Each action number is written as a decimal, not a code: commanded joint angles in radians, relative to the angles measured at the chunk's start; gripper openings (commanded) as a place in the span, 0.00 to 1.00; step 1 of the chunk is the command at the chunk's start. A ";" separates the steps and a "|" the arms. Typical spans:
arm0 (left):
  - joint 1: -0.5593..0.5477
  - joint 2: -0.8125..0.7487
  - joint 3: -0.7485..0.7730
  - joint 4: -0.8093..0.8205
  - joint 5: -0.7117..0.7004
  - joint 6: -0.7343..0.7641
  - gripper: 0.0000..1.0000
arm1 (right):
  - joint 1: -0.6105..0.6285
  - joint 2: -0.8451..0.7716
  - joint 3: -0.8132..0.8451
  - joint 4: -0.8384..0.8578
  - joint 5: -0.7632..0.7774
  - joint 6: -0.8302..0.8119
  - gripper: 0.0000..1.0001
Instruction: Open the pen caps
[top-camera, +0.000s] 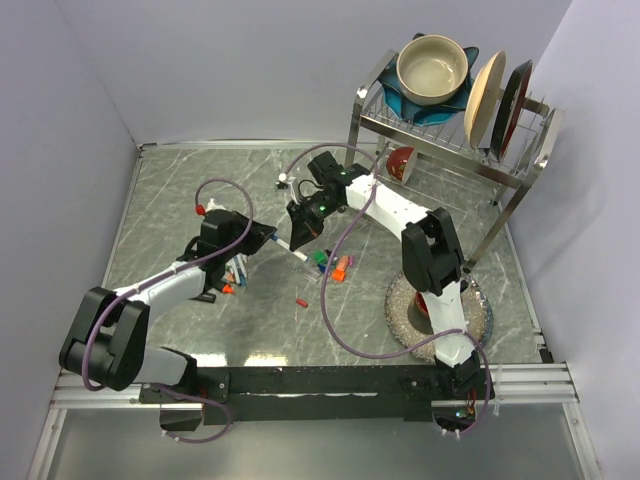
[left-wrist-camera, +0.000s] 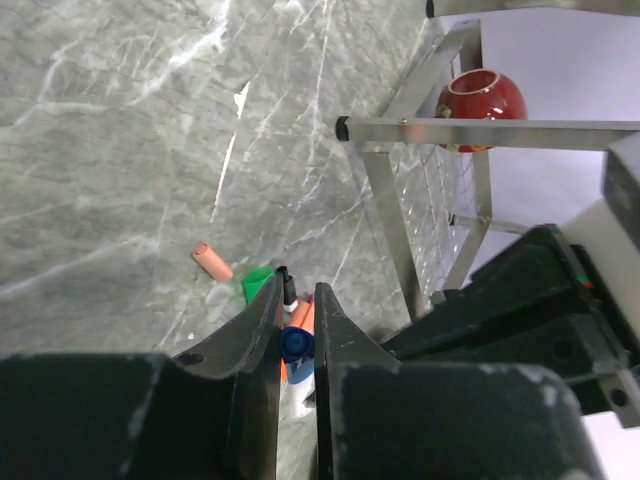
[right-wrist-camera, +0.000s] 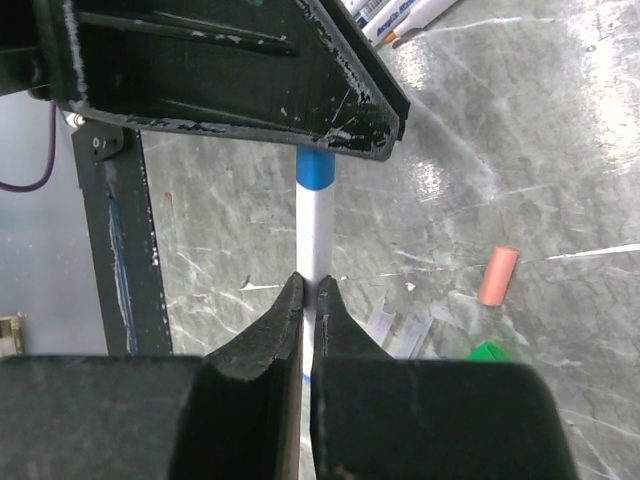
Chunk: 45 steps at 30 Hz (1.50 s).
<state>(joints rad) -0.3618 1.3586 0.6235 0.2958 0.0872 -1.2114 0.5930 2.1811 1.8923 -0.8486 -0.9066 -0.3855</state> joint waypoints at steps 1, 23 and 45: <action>-0.003 -0.007 0.013 0.077 0.069 -0.017 0.01 | 0.007 -0.060 -0.002 0.034 -0.029 0.016 0.00; -0.003 -0.125 -0.047 0.109 0.078 -0.056 0.01 | 0.048 -0.067 -0.027 0.048 -0.094 0.074 0.00; 0.006 -0.137 0.011 -0.036 0.034 -0.027 0.01 | 0.050 -0.099 -0.090 0.112 -0.103 0.145 0.00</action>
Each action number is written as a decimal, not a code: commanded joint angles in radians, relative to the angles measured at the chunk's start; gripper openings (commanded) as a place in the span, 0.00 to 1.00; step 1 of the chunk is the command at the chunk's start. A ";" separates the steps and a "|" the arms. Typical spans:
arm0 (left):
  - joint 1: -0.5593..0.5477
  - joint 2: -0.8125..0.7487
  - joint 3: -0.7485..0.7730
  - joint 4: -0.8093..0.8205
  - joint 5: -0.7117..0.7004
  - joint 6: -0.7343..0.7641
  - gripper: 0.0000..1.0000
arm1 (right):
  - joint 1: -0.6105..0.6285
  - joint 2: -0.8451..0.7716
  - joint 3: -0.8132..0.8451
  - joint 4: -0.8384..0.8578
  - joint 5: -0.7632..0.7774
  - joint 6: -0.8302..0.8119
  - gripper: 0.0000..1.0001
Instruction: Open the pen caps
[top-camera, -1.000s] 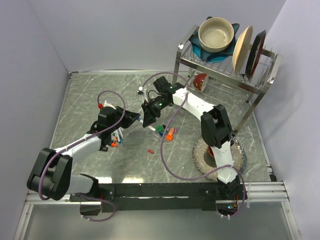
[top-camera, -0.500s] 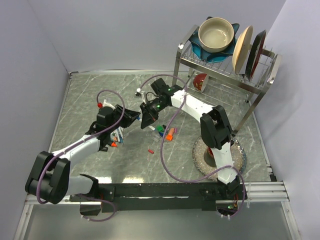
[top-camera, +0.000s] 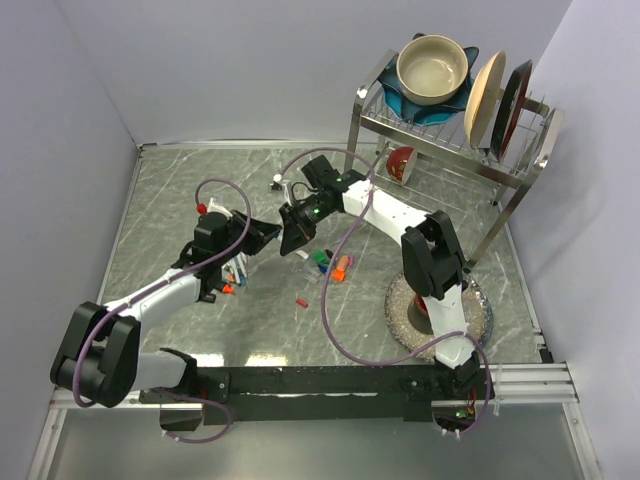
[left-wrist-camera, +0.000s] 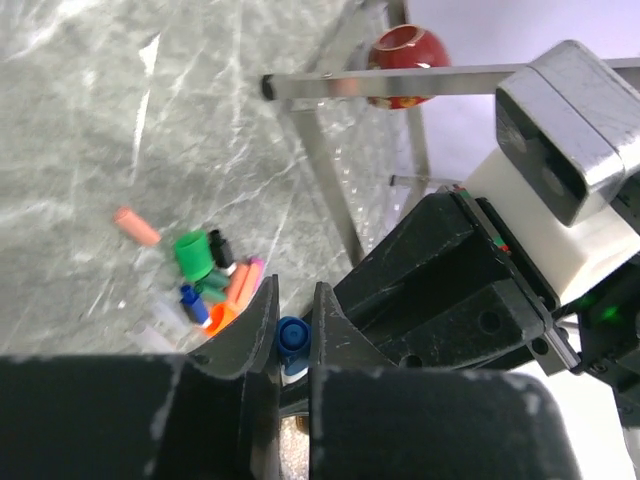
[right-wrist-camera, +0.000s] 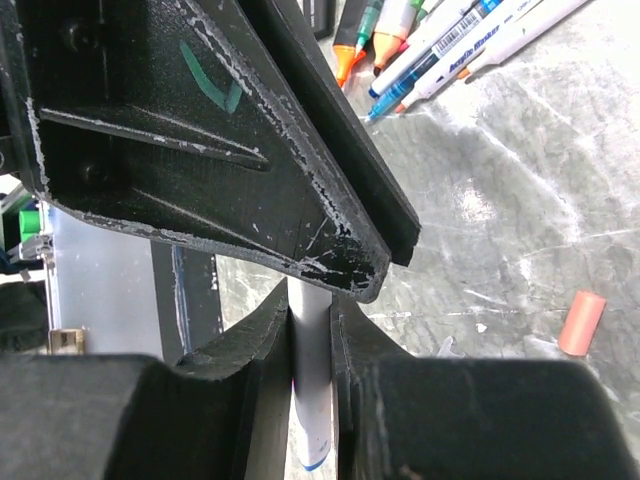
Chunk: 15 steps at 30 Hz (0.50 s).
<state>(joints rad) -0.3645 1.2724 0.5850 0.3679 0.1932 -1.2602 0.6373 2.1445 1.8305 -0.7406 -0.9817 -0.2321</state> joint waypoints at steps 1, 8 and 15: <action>0.047 -0.076 0.077 -0.157 -0.165 0.033 0.01 | 0.005 -0.073 -0.078 0.004 -0.028 -0.022 0.00; 0.406 -0.238 0.118 -0.348 -0.167 0.100 0.01 | 0.018 -0.221 -0.332 0.098 0.008 -0.030 0.00; 0.453 -0.329 0.076 -0.354 -0.066 0.162 0.01 | 0.050 -0.193 -0.326 0.202 0.113 0.103 0.00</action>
<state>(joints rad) 0.0822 1.0019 0.6754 0.0406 0.0631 -1.1664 0.6651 1.9732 1.4956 -0.6334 -0.9443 -0.2237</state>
